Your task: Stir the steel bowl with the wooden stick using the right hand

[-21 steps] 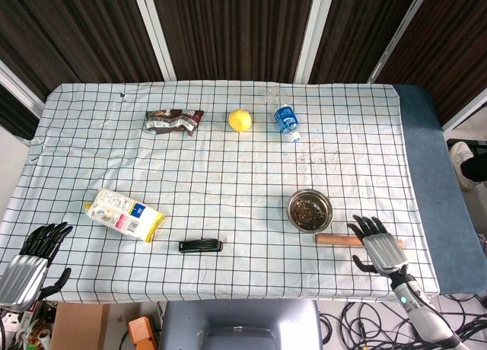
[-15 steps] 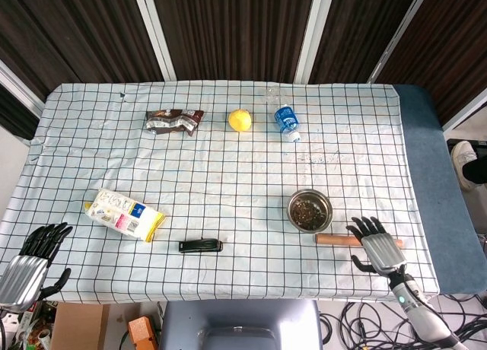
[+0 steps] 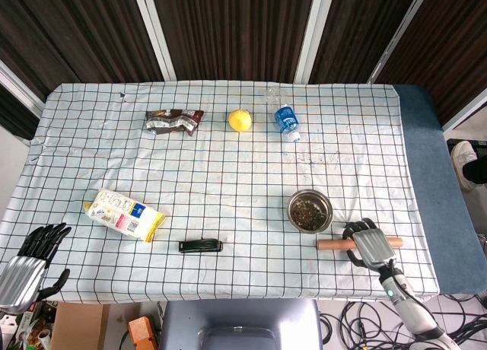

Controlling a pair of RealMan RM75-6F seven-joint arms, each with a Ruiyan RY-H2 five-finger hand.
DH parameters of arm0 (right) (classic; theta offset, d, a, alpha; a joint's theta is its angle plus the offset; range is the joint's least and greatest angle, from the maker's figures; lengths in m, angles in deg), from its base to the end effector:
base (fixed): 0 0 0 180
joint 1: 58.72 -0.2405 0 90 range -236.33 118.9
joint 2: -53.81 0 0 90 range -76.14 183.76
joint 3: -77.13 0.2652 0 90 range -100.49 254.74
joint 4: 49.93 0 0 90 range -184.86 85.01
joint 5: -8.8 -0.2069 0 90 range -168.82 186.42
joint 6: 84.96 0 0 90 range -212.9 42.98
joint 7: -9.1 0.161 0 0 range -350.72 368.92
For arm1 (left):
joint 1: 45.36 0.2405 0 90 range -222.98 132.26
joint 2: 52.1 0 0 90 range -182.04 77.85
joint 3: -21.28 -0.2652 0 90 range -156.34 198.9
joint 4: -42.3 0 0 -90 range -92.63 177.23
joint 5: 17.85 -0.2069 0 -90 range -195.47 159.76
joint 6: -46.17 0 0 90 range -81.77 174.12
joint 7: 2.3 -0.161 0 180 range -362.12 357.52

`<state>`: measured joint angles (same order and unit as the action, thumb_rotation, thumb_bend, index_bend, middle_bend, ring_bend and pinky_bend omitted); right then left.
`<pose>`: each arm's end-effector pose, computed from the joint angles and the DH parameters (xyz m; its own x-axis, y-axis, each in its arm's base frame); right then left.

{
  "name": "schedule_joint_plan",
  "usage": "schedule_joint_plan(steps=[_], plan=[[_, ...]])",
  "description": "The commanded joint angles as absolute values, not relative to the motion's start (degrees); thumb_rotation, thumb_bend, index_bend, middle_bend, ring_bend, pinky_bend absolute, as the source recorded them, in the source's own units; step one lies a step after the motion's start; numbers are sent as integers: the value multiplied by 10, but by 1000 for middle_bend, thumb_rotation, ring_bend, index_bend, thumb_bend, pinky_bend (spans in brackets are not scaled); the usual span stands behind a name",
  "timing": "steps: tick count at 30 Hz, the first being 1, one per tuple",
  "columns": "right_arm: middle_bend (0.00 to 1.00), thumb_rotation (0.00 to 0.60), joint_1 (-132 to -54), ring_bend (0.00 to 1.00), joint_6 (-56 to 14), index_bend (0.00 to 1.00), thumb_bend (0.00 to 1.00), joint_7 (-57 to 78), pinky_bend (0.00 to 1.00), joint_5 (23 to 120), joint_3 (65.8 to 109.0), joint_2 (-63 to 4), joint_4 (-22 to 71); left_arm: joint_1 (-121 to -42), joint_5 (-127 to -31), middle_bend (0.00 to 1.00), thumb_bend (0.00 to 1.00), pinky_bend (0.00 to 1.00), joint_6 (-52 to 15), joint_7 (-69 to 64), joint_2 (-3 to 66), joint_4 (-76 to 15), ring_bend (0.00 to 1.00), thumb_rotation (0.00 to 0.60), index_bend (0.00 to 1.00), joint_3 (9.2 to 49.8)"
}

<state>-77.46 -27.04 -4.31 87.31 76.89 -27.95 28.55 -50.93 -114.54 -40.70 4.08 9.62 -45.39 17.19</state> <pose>-0.3239 -0.2498 0.0120 0.5529 -0.3993 0.7313 -0.8314 -0.2066 0.5158 -0.3168 0.1754 0.1614 0.4234 0.0971 0.9007 0.8959 -0.1923 -0.4004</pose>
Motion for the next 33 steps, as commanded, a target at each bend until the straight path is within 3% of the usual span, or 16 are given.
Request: schedule_joint_plan(steps=[1, 9, 18, 33], plan=[[287, 600, -774, 243, -266, 498, 372, -47, 227, 871, 770, -282, 283, -509, -1146, 48, 393, 76, -407, 41, 96, -454, 0, 600, 0, 172], [303, 600, -769, 262, -250, 518, 372, -50, 254, 867, 771, -274, 291, -509, -1146, 47, 391, 76, -407, 41, 96, -454, 0, 600, 0, 172], [443, 600, -760, 454, -216, 709, 380, -38, 408, 874, 777, -284, 283, -510, -1144, 48, 390, 76, -405, 40, 96, -455, 0, 600, 0, 173], [473, 600, -746, 510, -160, 758, 387, 27, 475, 898, 791, -276, 276, -511, -1144, 48, 391, 76, -404, 41, 96, -455, 0, 600, 0, 173]])
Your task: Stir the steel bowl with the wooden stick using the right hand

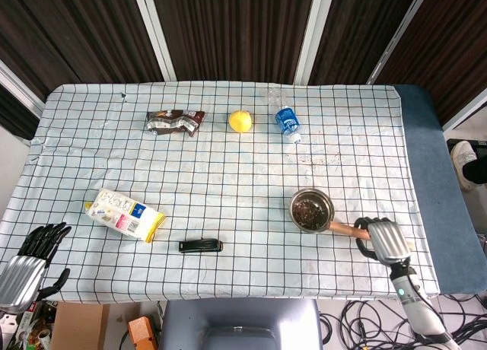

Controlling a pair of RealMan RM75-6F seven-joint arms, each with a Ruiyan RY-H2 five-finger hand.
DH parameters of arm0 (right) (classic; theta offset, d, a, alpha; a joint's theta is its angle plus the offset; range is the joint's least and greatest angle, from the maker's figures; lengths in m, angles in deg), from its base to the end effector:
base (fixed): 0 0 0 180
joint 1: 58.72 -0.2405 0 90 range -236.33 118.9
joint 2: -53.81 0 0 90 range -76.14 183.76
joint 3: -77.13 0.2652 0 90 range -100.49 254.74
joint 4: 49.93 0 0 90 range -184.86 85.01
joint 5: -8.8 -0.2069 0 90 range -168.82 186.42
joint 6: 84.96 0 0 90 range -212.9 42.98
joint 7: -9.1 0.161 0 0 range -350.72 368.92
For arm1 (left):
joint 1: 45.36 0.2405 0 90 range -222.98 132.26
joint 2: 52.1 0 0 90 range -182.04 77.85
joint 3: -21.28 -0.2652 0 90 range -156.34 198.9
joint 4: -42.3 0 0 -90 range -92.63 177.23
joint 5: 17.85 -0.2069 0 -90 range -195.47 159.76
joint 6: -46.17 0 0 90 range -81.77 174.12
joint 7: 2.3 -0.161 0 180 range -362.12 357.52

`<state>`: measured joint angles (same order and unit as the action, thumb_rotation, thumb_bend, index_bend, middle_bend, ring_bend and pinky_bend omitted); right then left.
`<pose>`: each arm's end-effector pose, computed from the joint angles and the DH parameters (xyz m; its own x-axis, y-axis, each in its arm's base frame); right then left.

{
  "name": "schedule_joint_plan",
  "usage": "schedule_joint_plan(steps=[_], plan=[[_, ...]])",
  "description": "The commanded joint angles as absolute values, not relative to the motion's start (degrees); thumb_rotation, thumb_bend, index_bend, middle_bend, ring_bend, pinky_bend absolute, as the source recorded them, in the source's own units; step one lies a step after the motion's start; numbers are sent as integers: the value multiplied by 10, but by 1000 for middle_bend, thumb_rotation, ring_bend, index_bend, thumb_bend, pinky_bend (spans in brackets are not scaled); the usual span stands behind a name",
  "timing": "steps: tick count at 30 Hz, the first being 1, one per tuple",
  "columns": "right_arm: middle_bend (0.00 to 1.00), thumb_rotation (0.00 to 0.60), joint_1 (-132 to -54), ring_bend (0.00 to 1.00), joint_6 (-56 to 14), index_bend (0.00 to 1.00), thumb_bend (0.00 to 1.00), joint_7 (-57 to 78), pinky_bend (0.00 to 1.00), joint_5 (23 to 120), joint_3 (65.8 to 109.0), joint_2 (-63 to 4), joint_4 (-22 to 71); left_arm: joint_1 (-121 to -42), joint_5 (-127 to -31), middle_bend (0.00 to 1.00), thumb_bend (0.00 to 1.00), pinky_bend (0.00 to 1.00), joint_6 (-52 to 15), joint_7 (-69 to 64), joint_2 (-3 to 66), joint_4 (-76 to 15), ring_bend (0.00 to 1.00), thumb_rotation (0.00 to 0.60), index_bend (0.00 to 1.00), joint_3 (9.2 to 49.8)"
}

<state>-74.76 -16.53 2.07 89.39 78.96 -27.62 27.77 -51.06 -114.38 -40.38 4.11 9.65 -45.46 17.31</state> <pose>-0.3214 -0.2545 0.0449 0.4696 -0.2306 0.8522 -0.8829 -0.1206 0.4539 -0.3168 0.1766 0.1608 0.4220 0.0994 0.9011 0.8968 -0.1911 -0.3990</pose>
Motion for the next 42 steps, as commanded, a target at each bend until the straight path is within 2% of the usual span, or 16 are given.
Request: schedule_joint_plan(steps=[1, 6, 10, 17, 22, 30, 42], plan=[[476, 600, -745, 514, -151, 761, 387, 40, 485, 903, 793, -278, 276, -511, -1144, 48, 391, 76, -404, 41, 97, -455, 0, 600, 0, 173], [486, 600, -735, 525, -94, 775, 388, 169, 539, 953, 793, -299, 236, -511, -1143, 49, 392, 76, -404, 41, 97, -454, 0, 600, 0, 174], [486, 600, -727, 525, -25, 766, 388, 415, 538, 980, 813, -339, 193, -512, -1144, 49, 390, 77, -403, 40, 98, -455, 0, 600, 0, 174], [486, 600, -733, 521, -5, 718, 388, 645, 536, 973, 837, -380, 146, -512, -1144, 49, 391, 77, -402, 40, 98, -455, 0, 600, 0, 173], [486, 600, -739, 516, -6, 704, 388, 795, 534, 989, 827, -390, 96, -512, -1145, 51, 391, 77, -404, 41, 98, -455, 0, 600, 0, 174], [486, 600, -726, 516, 19, 701, 388, 880, 534, 991, 817, -422, -2, -510, -1150, 56, 390, 77, -410, 44, 98, -453, 0, 600, 0, 172], [486, 600, -714, 516, 18, 699, 397, 941, 534, 984, 808, -441, -81, -509, -1157, 57, 389, 77, -415, 46, 98, -453, 0, 600, 0, 169]])
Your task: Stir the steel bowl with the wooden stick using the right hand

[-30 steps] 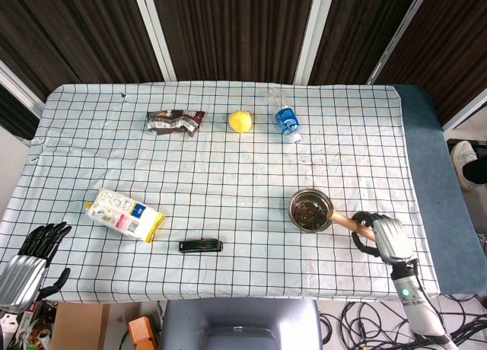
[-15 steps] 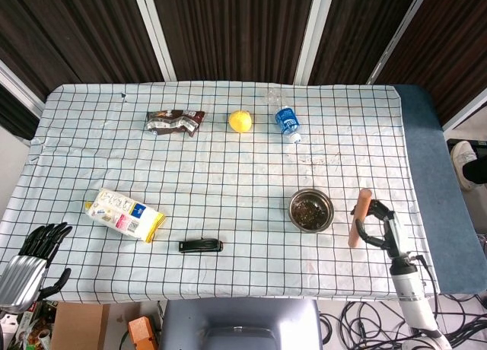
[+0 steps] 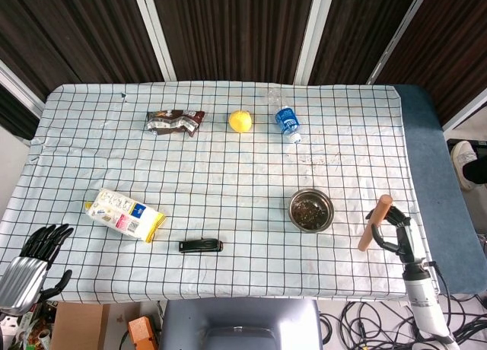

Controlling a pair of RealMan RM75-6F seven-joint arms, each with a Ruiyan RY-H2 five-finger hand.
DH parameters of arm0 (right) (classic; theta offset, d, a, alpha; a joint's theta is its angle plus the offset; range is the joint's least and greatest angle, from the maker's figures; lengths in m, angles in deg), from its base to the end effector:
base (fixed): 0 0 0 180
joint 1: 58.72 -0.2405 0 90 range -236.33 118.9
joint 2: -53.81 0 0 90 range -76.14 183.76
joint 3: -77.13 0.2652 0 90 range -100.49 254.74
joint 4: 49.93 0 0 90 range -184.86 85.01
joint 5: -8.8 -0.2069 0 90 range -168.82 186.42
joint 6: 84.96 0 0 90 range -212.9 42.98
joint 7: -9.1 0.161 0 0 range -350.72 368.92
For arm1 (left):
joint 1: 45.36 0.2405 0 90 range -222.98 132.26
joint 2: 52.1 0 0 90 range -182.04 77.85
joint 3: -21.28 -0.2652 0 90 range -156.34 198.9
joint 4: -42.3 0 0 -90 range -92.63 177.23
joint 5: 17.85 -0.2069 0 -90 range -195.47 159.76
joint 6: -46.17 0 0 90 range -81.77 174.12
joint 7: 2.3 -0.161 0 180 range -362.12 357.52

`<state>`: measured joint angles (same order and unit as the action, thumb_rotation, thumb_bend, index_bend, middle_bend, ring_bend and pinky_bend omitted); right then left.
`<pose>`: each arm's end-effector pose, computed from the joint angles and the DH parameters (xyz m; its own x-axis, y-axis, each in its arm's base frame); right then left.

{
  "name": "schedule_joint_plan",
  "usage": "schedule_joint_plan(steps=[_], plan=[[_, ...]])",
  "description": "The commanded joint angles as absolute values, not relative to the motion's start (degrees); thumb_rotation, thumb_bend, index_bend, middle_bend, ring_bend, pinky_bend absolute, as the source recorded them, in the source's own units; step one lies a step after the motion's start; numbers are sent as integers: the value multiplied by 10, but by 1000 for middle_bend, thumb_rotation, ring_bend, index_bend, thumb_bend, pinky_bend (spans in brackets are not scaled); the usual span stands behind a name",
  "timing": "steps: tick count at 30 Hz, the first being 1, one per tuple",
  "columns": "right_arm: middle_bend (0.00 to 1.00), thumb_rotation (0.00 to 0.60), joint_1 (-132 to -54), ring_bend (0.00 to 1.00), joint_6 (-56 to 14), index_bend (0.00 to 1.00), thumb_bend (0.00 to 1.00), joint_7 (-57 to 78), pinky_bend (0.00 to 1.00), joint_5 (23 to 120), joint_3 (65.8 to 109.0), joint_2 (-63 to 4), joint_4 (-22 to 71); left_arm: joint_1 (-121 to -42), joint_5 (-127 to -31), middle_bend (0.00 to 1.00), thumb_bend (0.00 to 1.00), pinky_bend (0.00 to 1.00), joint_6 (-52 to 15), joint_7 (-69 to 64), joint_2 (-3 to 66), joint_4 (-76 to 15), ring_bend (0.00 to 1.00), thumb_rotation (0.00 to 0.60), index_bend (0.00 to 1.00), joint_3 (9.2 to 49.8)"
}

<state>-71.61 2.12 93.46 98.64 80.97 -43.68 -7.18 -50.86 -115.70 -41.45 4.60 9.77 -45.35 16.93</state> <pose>-0.3542 -0.2556 0.0519 -0.6958 -0.1067 0.7103 -0.6953 -0.1483 -0.7033 -0.3135 0.1735 0.1602 0.4129 0.0935 0.9060 0.8975 -0.2112 -0.3872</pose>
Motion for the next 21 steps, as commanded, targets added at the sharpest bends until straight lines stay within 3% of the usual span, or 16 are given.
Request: schedule_joint_plan(steps=[1, 11, 21], plan=[[486, 600, -714, 516, 18, 698, 398, 941, 534, 985, 806, -443, -86, -509, -1156, 57, 389, 77, -414, 47, 98, -453, 0, 600, 0, 170], [486, 600, -703, 507, 19, 674, 398, 970, 532, 991, 790, -462, -134, -508, -1160, 58, 389, 77, -418, 49, 98, -452, 0, 600, 0, 168], [486, 596, -670, 496, 76, 656, 398, 983, 532, 982, 798, -477, -176, -505, -1162, 61, 390, 77, -425, 54, 97, -449, 0, 600, 0, 168]])
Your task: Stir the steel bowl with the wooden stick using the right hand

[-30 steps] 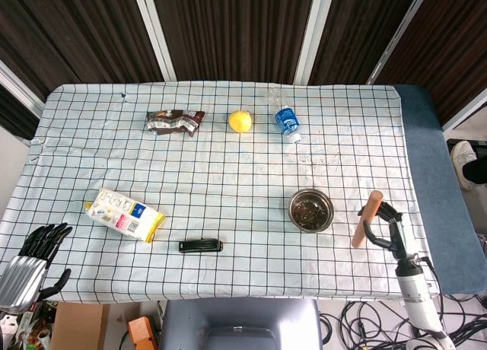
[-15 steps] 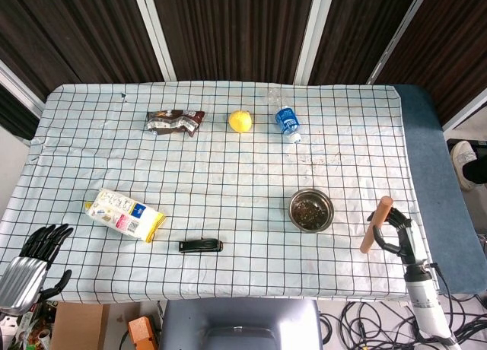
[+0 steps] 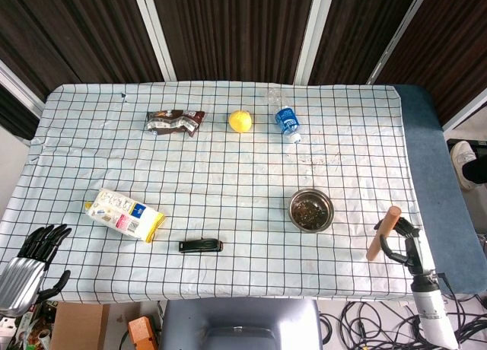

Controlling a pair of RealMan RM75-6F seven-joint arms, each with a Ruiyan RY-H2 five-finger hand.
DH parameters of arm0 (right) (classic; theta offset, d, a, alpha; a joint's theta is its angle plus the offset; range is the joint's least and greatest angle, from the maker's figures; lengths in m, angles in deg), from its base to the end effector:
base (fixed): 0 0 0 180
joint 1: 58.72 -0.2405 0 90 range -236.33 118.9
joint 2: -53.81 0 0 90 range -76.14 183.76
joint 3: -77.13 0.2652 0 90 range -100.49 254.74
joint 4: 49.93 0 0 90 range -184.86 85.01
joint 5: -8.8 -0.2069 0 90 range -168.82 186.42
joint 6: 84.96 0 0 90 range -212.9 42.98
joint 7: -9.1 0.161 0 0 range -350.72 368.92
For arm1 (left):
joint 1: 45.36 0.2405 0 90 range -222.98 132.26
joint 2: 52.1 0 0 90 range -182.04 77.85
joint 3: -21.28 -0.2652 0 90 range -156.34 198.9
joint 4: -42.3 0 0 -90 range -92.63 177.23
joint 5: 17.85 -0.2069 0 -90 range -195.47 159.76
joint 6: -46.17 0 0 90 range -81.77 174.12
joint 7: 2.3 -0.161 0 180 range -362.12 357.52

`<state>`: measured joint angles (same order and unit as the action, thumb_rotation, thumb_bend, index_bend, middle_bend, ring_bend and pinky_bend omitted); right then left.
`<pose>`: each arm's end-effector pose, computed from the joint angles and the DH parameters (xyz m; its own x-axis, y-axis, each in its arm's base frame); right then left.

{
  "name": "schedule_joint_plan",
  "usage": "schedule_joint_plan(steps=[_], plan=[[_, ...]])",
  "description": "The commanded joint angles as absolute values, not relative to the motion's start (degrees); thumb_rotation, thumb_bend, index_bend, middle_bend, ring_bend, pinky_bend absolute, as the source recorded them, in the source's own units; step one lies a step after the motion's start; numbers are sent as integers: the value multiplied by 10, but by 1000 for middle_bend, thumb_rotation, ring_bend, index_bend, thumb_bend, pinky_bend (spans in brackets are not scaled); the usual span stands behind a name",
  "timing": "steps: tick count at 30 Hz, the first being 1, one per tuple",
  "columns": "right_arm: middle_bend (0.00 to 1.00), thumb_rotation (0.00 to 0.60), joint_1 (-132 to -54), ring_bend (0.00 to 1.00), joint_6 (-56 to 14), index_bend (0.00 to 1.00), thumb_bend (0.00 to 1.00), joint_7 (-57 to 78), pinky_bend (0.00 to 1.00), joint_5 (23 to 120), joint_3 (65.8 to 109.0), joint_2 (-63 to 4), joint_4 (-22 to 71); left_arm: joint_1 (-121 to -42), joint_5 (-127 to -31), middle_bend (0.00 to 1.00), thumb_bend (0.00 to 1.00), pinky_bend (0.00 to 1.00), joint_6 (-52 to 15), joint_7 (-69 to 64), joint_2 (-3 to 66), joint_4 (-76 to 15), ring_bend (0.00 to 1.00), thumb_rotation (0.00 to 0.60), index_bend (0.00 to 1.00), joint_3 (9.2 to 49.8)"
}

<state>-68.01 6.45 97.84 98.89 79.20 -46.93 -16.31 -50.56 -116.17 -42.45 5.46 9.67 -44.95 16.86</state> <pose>-0.3746 -0.2284 0.0548 -0.6790 -0.0812 0.7297 -0.7135 -0.1612 -0.6819 -0.3134 0.1716 0.1630 0.4045 0.0834 0.9107 0.8996 -0.2154 -0.3799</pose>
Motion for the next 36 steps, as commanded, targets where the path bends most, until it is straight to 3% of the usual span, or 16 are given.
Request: schedule_joint_plan(steps=[1, 5, 12, 16, 26, 36], plan=[[486, 590, -667, 496, 80, 654, 398, 990, 531, 978, 802, -481, -179, -505, -1163, 61, 390, 77, -425, 54, 97, -449, 0, 600, 0, 168], [486, 552, -665, 487, 62, 641, 398, 1055, 531, 954, 822, -486, -163, -506, -1164, 62, 390, 77, -425, 52, 98, -449, 0, 600, 0, 168], [484, 550, -685, 455, -5, 613, 398, 1105, 527, 940, 832, -464, -124, -506, -1163, 62, 390, 77, -424, 50, 99, -449, 0, 600, 0, 168], [468, 546, -692, 440, -4, 591, 398, 1104, 526, 949, 830, -458, -110, -506, -1161, 63, 390, 77, -423, 52, 99, -449, 0, 600, 0, 170], [336, 441, -686, 356, -7, 362, 355, 1112, 476, 957, 818, -446, -97, -505, -1164, 70, 390, 77, -430, 59, 99, -445, 0, 600, 0, 170], [304, 435, -682, 326, 0, 303, 352, 1116, 457, 964, 813, -439, -93, -505, -1165, 71, 389, 77, -431, 60, 99, -444, 0, 600, 0, 170]])
